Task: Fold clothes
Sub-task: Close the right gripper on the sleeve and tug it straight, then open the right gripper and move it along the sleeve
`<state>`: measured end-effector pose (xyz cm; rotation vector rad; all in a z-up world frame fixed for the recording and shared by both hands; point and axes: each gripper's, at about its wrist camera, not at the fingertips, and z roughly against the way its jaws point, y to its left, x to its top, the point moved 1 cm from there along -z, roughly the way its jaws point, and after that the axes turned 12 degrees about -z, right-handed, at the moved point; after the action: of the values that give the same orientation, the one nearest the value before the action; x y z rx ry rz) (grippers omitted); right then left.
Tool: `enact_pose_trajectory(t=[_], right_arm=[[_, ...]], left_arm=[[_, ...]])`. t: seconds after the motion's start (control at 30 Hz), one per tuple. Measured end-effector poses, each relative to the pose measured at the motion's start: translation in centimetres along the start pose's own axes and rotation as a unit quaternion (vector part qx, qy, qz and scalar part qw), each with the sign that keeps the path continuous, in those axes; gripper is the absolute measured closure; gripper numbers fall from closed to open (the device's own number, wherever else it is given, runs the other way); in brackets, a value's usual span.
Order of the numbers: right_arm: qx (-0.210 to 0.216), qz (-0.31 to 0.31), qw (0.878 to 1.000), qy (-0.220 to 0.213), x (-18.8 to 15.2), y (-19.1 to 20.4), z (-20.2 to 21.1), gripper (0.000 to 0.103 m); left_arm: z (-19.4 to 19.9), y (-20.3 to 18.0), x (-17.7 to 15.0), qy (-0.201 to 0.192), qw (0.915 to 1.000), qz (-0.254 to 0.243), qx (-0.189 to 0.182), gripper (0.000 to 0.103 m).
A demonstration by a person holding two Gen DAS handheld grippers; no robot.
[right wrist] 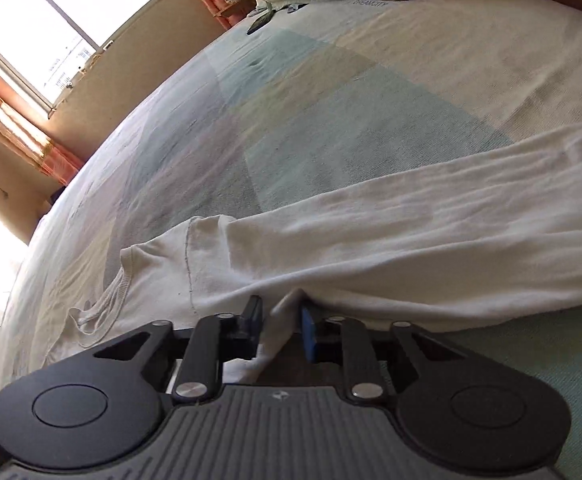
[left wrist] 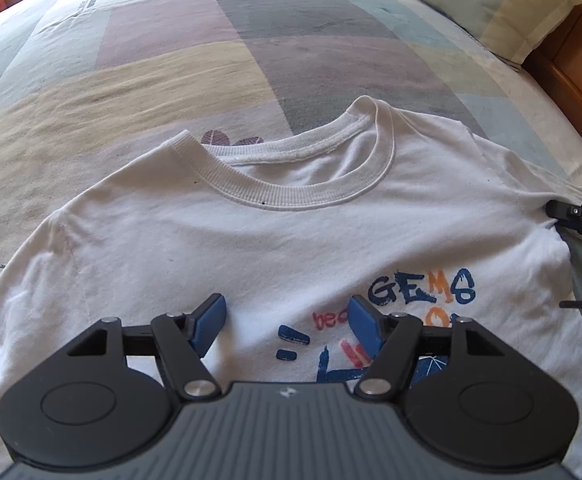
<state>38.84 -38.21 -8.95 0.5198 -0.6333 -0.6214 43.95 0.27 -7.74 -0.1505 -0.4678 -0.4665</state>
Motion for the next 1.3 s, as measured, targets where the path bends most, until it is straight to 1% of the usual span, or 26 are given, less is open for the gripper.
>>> enact_pose_trajectory(t=[0.07,0.13,0.17,0.23,0.27,0.3,0.37,0.43,0.57,0.63,0.67,0.7,0.73,0.8,0.87,0.93,0.97,1.0,1.07,1.1,1.13,1.17,1.23,1.3], right_arm=[[-0.008,0.005,1.000,-0.021,0.8,-0.4,0.5,0.090],[-0.019,0.020,0.999,-0.018,0.5,0.3,1.2,0.089],[-0.025,0.027,0.999,-0.017,0.4,0.6,1.6,0.086],[-0.036,0.041,0.998,-0.014,0.1,1.3,2.3,0.075],[-0.042,0.049,0.998,-0.014,-0.2,1.7,2.7,0.062],[-0.046,0.062,0.997,-0.017,-1.0,2.5,3.3,0.053],[-0.040,0.107,0.993,-0.019,-3.0,4.4,4.5,0.048],[-0.024,0.151,0.988,-0.008,-4.6,6.2,4.4,0.046],[0.002,0.212,0.976,0.044,-6.7,8.1,1.0,0.045],[-0.028,0.240,0.969,0.055,-7.7,7.7,0.0,0.046],[-0.032,0.257,0.965,0.051,-8.0,7.3,0.2,0.050],[-0.036,0.274,0.960,0.046,-8.2,7.1,0.7,0.050],[-0.042,0.283,0.957,0.050,-8.4,6.9,1.1,0.050],[-0.047,0.305,0.950,0.058,-8.7,7.3,1.7,0.050],[-0.053,0.329,0.941,0.061,-9.1,8.1,2.1,0.048],[-0.056,0.352,0.932,0.063,-9.4,8.9,2.4,0.041],[-0.048,0.362,0.929,0.062,-9.7,9.4,2.3,0.034],[-0.045,0.370,0.926,0.064,-10.0,9.8,2.0,0.030],[-0.059,0.380,0.919,0.085,-10.9,10.0,0.3,0.027],[-0.071,0.382,0.917,0.094,-11.3,9.8,-0.4,0.018],[-0.070,0.383,0.917,0.088,-11.6,9.7,-0.6,0.012],[-0.069,0.382,0.918,0.086,-11.8,9.5,-0.8,0.002],[-0.068,0.374,0.920,0.094,-11.8,9.3,-0.9,0.000],[-0.066,0.381,0.918,0.095,-11.9,9.2,-0.9,0.000]], left_arm=[[0.0,0.0,0.1,0.000,1.0000,-0.003,-0.002,0.035],[0.2,-0.1,0.3,-0.001,1.0000,-0.007,-0.005,0.035],[0.3,-0.2,0.4,-0.003,0.9999,-0.008,-0.006,0.035],[0.5,-0.3,0.6,-0.008,0.9999,-0.010,-0.007,0.035],[0.6,-0.4,0.7,-0.010,0.9998,-0.012,-0.007,0.035],[0.7,-0.5,0.7,-0.014,0.9998,-0.014,-0.006,0.035],[0.9,-0.8,0.9,-0.022,0.9996,-0.019,-0.003,0.035],[1.0,-1.0,0.9,-0.025,0.9994,-0.020,-0.009,0.035],[0.9,-1.3,0.3,-0.011,0.9991,-0.037,-0.015,0.035],[0.7,-1.3,-0.4,0.000,0.9987,-0.048,-0.015,0.034],[0.6,-1.1,-0.9,0.008,0.9987,-0.050,-0.011,0.034],[0.6,-1.0,-1.4,0.011,0.9985,-0.053,-0.008,0.034],[0.8,-1.0,-1.6,0.007,0.9982,-0.059,-0.007,0.034],[1.2,-1.1,-1.6,0.010,0.9981,-0.060,-0.002,0.034],[2.0,-1.2,-1.5,-0.009,0.9983,-0.057,-0.002,0.035],[2.2,-1.4,-1.4,-0.018,0.9978,-0.063,-0.007,0.034],[2.1,-1.6,-1.5,-0.016,0.9975,-0.068,-0.009,0.034],[1.7,-1.7,-1.6,-0.009,0.9972,-0.073,-0.008,0.034],[1.1,-1.6,-2.4,0.006,0.9971,-0.076,-0.004,0.034],[1.3,-1.4,-2.8,0.004,0.9973,-0.073,-0.004,0.033],[1.5,-1.0,-3.0,0.006,0.9979,-0.064,-0.007,0.033],[1.7,-0.6,-3.3,0.009,0.9983,-0.056,-0.009,0.032],[2.2,0.0,-3.6,0.015,0.9987,-0.048,-0.003,0.032],[2.6,0.5,-3.6,0.018,0.9989,-0.043,0.001,0.032]])
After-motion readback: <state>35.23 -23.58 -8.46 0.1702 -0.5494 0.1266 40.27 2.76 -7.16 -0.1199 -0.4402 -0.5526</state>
